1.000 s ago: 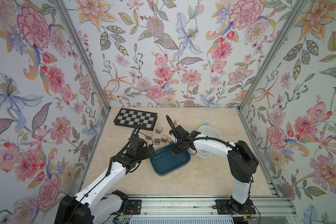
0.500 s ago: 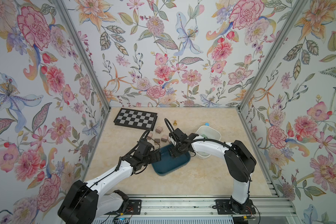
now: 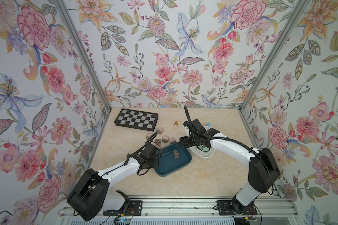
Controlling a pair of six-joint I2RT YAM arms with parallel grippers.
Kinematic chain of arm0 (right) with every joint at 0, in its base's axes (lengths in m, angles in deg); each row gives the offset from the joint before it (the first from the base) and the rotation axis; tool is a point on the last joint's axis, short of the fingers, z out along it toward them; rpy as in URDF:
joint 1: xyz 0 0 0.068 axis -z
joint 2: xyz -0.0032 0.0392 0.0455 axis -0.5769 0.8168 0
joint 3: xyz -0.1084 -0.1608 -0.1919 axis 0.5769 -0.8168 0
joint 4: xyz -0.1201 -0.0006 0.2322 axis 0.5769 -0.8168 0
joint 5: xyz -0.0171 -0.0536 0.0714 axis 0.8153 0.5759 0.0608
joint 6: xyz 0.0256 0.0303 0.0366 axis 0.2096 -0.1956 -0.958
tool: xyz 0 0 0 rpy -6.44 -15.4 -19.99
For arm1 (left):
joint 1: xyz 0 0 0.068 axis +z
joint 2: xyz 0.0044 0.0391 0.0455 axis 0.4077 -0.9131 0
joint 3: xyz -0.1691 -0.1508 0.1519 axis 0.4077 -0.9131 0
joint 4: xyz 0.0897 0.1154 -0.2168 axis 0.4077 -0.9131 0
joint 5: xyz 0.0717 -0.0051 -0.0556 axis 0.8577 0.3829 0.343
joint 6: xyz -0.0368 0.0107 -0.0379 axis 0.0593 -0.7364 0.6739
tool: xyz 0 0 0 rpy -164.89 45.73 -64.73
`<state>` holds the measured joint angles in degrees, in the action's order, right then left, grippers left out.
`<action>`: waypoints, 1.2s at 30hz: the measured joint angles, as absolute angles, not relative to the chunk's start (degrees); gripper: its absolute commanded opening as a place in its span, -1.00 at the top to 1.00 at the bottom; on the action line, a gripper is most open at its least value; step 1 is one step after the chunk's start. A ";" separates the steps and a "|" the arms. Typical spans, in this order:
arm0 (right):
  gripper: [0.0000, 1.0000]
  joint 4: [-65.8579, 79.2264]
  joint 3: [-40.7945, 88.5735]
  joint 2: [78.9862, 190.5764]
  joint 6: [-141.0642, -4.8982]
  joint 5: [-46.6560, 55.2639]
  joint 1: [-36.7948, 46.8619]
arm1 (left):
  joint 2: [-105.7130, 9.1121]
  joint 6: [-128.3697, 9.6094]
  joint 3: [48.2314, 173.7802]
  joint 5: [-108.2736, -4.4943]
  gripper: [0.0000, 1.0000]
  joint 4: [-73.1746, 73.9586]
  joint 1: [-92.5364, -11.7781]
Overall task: Place the plugs by color into the storage box
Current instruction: Adjust the storage box at the center of the board.
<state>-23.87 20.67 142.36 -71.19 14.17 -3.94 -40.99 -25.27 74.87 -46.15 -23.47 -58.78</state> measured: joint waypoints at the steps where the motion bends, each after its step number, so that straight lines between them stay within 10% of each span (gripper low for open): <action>1: -0.68 -23.94 20.67 142.40 -71.04 13.91 -3.94 | -41.01 -25.53 75.64 -45.26 0.36 -24.46 -58.80; 7: -0.69 -24.00 23.03 144.70 -70.05 12.12 -3.94 | -41.01 -28.50 78.96 -42.02 0.92 -27.97 -57.38; 22: -0.72 -23.98 37.42 158.14 -67.72 6.35 -2.24 | -39.46 -40.42 80.86 -39.66 0.96 -35.01 -43.54; 36: -0.73 -24.90 39.03 166.27 -66.30 6.22 -0.62 | -43.24 -42.84 80.66 -45.83 0.89 -30.36 -54.08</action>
